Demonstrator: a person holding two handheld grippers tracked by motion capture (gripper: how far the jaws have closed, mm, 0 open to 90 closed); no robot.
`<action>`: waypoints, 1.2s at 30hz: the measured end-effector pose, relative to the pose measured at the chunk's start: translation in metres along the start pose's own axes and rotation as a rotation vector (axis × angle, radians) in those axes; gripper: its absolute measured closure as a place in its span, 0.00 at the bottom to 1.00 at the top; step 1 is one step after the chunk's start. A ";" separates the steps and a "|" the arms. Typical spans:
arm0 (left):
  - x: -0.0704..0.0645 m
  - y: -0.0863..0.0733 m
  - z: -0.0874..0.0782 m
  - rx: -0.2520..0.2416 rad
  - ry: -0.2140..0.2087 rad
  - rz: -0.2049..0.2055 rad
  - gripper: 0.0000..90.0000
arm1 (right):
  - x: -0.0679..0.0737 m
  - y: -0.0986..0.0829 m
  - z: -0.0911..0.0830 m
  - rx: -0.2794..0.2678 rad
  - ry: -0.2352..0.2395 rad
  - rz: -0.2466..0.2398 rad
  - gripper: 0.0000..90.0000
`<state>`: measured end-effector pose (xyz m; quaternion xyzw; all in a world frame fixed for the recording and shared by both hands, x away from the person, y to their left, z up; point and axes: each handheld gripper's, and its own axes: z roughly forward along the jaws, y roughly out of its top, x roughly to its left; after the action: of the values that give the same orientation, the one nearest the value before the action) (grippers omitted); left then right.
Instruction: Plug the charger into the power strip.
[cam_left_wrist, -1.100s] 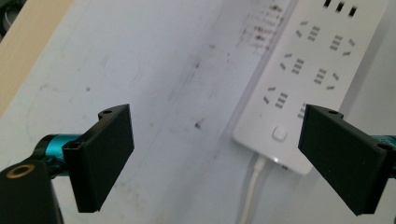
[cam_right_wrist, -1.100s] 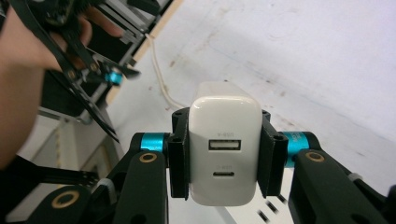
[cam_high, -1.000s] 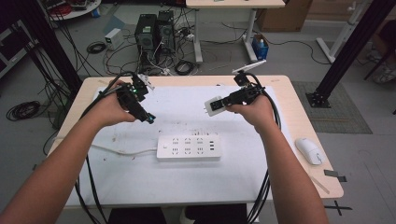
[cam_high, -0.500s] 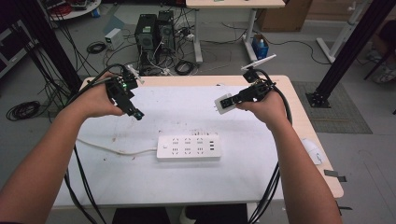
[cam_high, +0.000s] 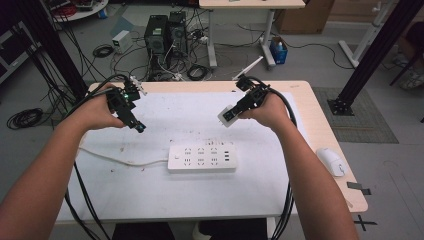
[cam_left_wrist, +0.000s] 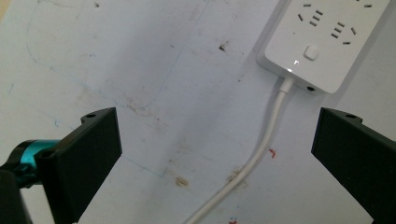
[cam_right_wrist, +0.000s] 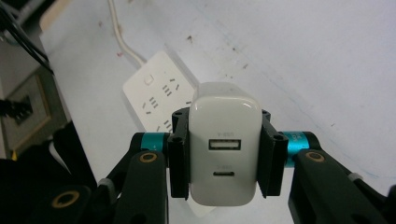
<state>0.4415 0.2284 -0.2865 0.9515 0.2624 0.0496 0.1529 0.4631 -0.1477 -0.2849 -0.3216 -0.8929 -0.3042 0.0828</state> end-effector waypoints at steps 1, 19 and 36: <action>0.001 -0.002 0.001 0.002 0.001 -0.004 0.02 | 0.000 0.001 0.005 0.019 -0.002 -0.012 0.69; 0.007 -0.018 0.006 0.024 0.003 -0.024 0.02 | 0.025 0.011 0.061 0.311 -0.009 -0.323 0.69; 0.007 -0.027 0.007 0.032 0.014 -0.037 0.02 | 0.039 0.010 0.097 0.457 -0.029 -0.468 0.69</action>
<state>0.4353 0.2522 -0.3014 0.9484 0.2818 0.0492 0.1366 0.4433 -0.0636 -0.3440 -0.0851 -0.9888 -0.1021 0.0678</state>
